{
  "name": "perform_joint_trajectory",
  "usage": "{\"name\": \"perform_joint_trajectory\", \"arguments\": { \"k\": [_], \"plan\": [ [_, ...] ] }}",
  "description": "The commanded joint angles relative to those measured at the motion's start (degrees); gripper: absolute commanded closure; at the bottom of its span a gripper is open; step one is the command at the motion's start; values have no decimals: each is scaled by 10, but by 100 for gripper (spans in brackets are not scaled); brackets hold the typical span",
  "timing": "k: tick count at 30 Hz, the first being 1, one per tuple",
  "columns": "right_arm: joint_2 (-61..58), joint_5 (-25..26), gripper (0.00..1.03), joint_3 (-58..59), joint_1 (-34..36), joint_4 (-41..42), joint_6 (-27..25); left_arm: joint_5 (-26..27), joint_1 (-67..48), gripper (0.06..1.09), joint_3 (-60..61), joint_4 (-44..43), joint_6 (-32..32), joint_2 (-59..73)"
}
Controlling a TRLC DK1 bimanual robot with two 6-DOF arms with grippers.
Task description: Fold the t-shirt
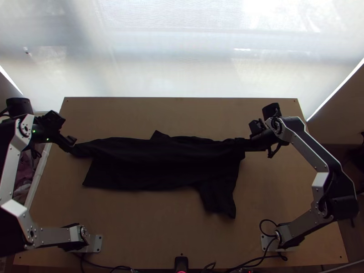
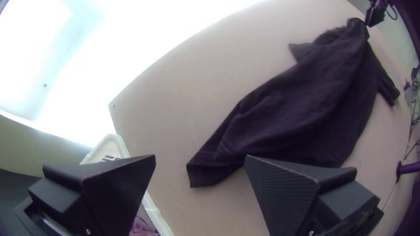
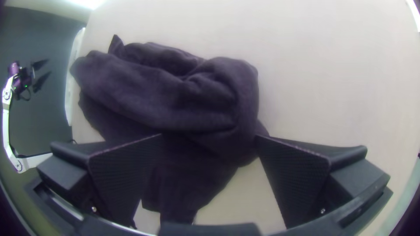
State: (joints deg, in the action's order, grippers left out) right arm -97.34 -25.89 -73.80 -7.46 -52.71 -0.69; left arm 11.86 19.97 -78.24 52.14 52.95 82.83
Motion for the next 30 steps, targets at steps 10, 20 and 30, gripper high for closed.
{"name": "perform_joint_trajectory", "arguments": {
  "k": [10,20,30],
  "plan": [
    [62,6,5,95,-8,-65,-24,11,-94,11,210,82,87,-178],
    [13,5,5,95,-42,-7,-26,10,-110,11,305,60,127,-201],
    [-26,5,6,88,-38,30,-34,9,-116,11,331,63,160,-213]
  ]
}}
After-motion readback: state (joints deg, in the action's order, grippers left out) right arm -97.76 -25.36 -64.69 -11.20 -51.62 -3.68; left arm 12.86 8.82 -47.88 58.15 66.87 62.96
